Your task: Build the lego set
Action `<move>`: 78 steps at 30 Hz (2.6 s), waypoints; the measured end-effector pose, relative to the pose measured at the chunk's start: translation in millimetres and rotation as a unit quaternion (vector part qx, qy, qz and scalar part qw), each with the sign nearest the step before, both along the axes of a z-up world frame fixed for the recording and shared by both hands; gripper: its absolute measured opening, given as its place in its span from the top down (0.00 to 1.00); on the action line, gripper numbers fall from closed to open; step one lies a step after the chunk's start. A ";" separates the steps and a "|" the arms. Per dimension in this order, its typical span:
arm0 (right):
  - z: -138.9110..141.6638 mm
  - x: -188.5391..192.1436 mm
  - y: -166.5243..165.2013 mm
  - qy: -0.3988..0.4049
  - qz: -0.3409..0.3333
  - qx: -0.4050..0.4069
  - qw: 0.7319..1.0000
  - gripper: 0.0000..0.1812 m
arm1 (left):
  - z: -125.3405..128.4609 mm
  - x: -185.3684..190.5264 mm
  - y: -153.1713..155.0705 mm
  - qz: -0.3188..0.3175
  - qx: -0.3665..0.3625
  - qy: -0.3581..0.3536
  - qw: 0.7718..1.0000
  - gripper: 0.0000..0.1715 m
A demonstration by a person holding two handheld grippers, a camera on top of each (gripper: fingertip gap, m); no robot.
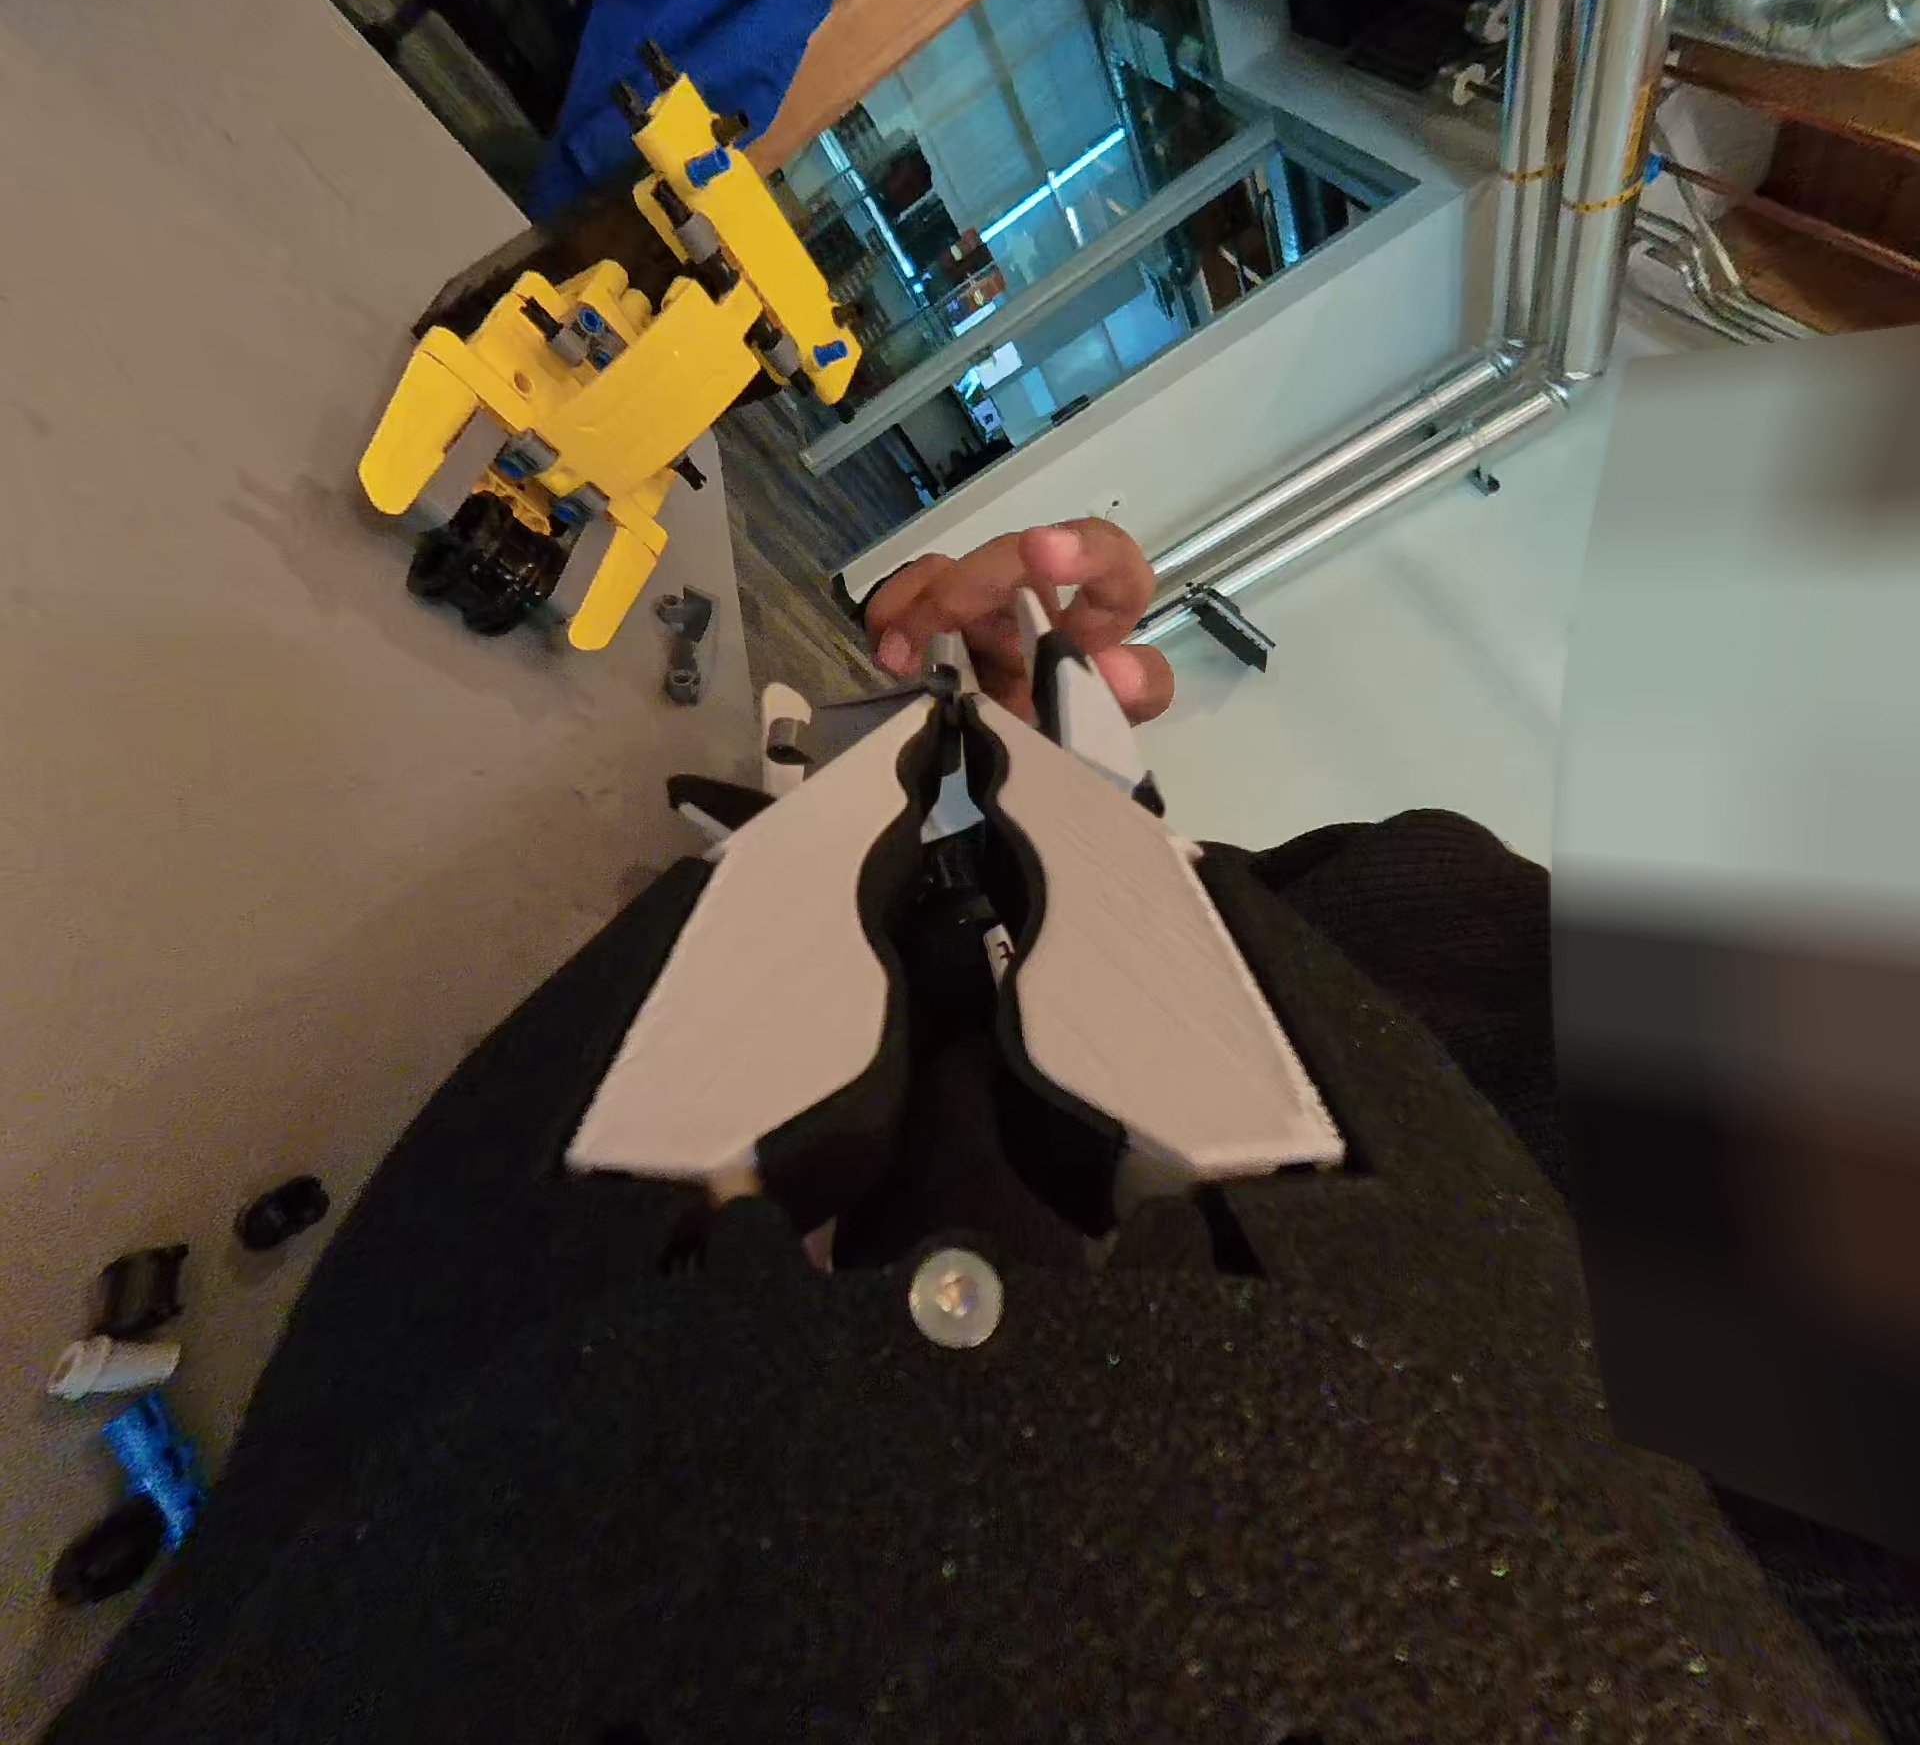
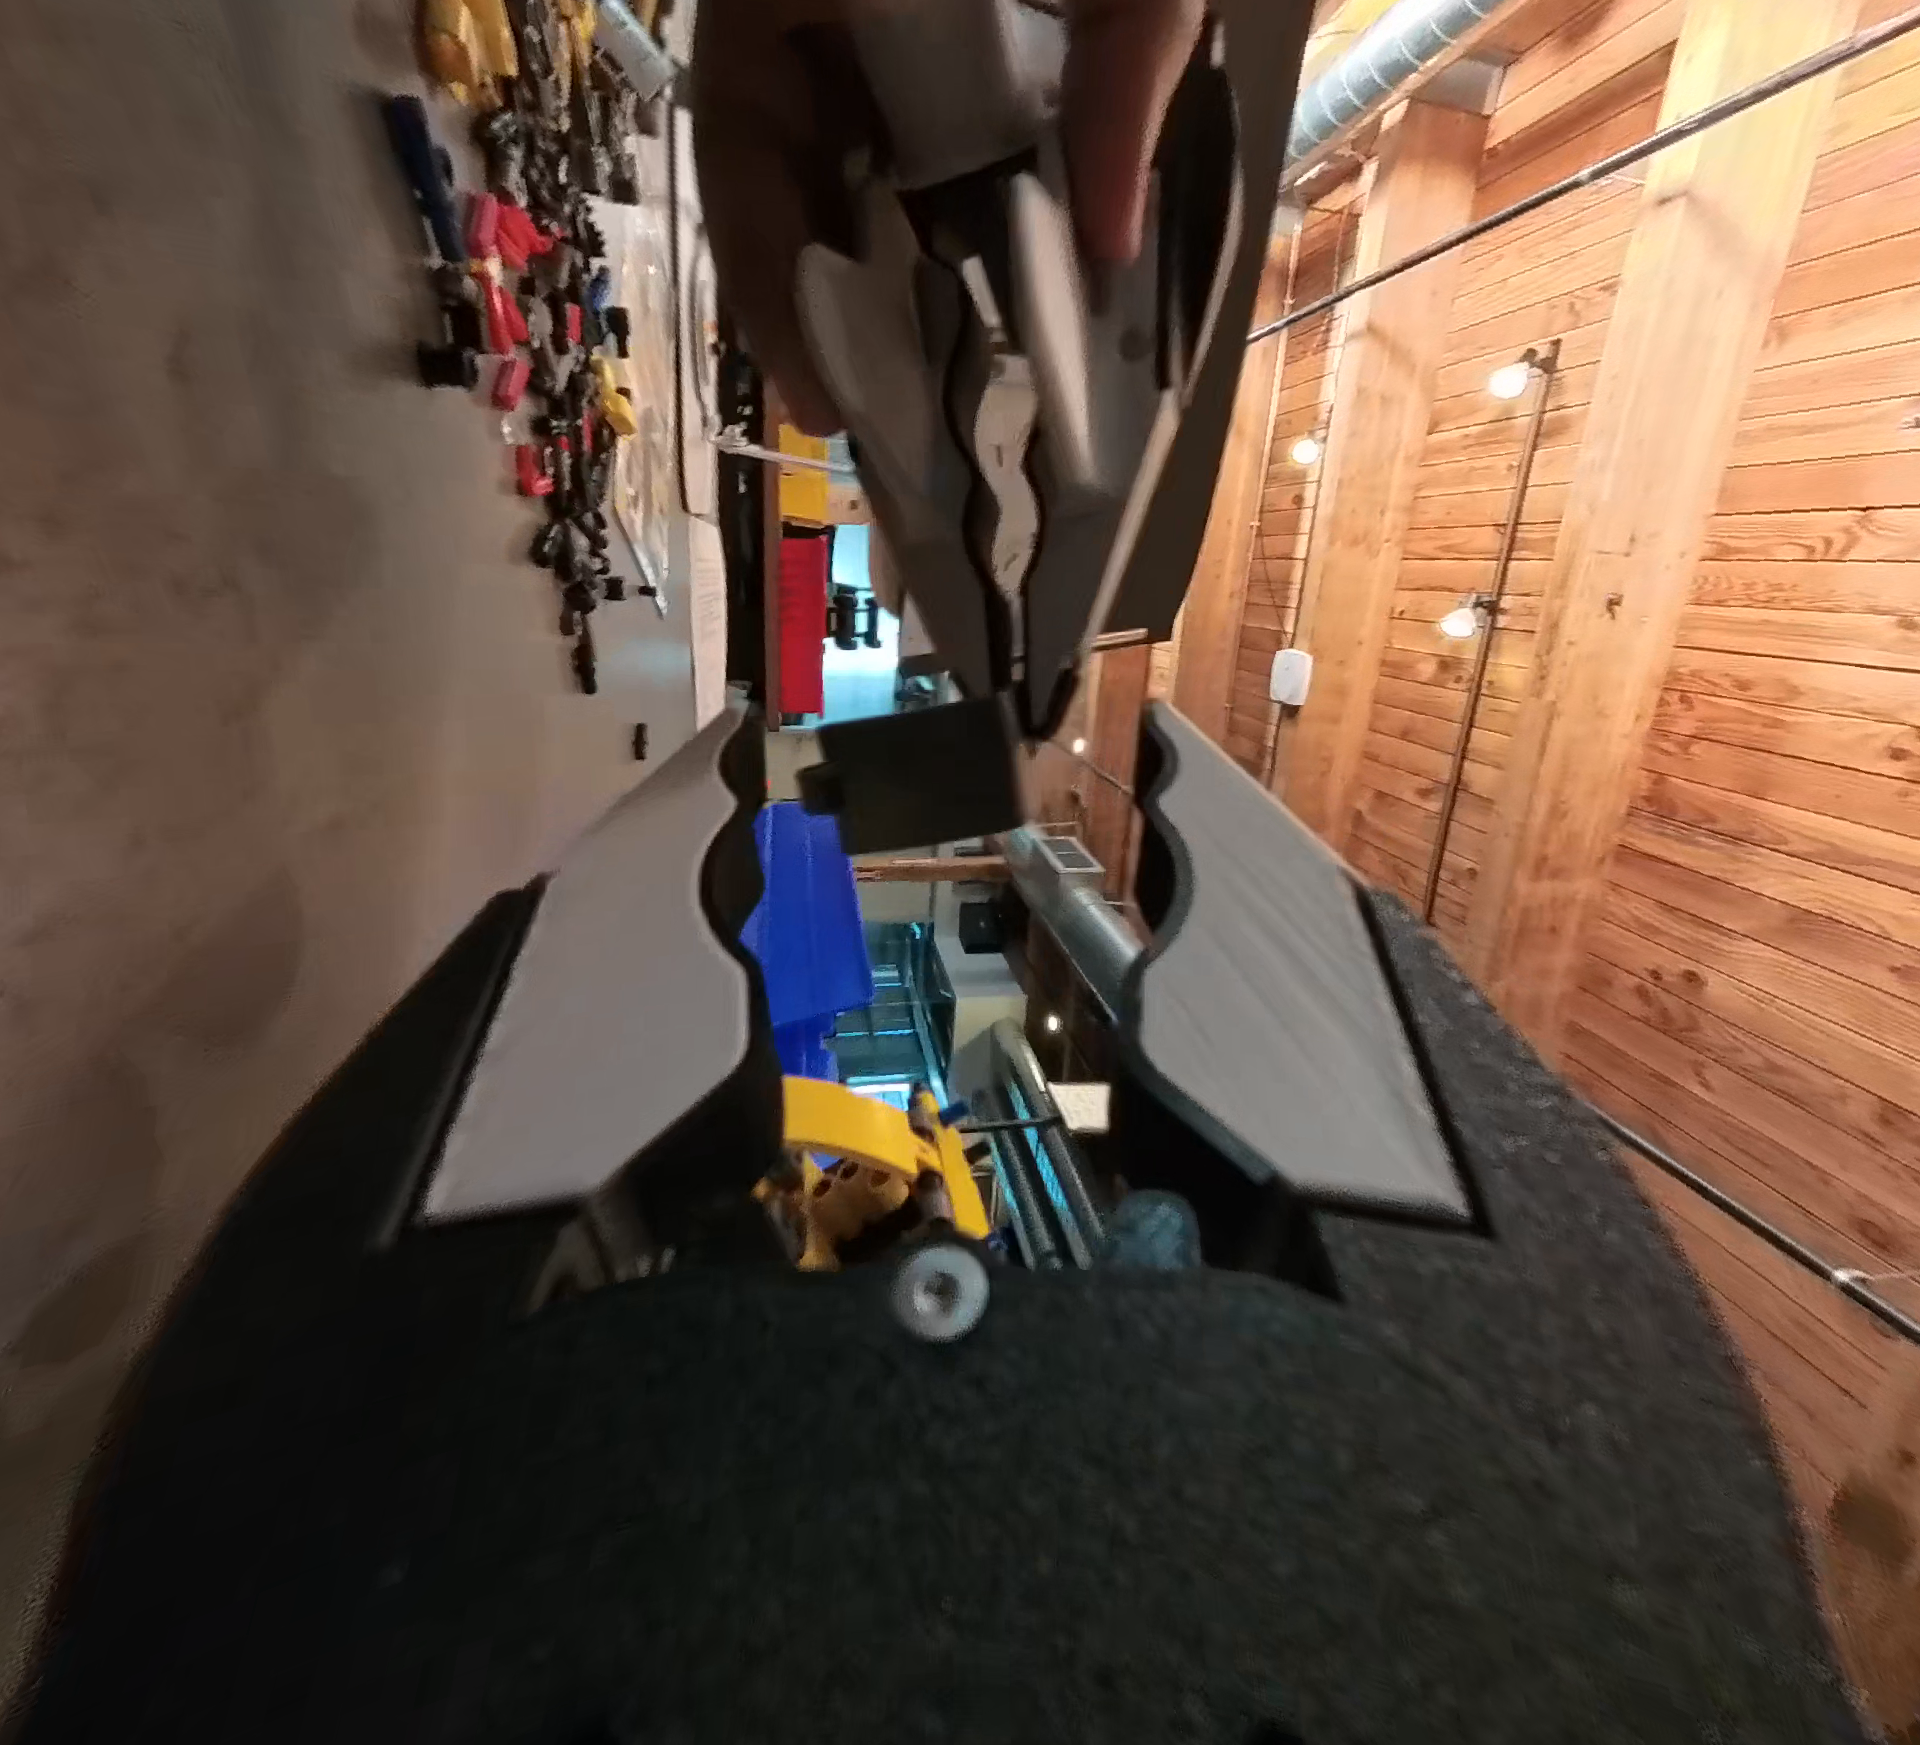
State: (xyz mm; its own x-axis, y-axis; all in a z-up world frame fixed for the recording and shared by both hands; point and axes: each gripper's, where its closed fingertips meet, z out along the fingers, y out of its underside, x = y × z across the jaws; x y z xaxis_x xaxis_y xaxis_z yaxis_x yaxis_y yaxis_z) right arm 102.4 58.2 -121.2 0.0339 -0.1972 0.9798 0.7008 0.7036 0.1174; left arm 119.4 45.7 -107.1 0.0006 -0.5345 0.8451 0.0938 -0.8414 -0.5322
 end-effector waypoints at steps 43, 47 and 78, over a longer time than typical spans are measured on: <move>-24.1 -21.1 91.7 0.197 -0.292 -0.609 0.711 0.76 | 20.7 -97.8 37.9 0.263 0.114 0.154 0.946 0.89; -70.7 13.5 119.2 0.171 -0.448 -0.615 0.626 0.76 | 30.3 -115.4 32.0 0.280 0.127 0.156 0.939 0.89; 92.0 23.6 69.5 0.358 -0.113 -0.608 0.700 0.76 | 7.5 -100.4 43.2 0.256 0.107 0.164 0.947 0.89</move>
State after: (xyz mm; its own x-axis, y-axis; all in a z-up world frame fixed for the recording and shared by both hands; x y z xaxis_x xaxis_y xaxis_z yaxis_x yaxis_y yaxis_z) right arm 126.1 127.7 -29.2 0.7045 0.6876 0.1759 0.3826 -0.1592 -0.9101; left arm 19.0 88.9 -99.6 0.5497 -0.5521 0.6269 0.2592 -0.6007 -0.7563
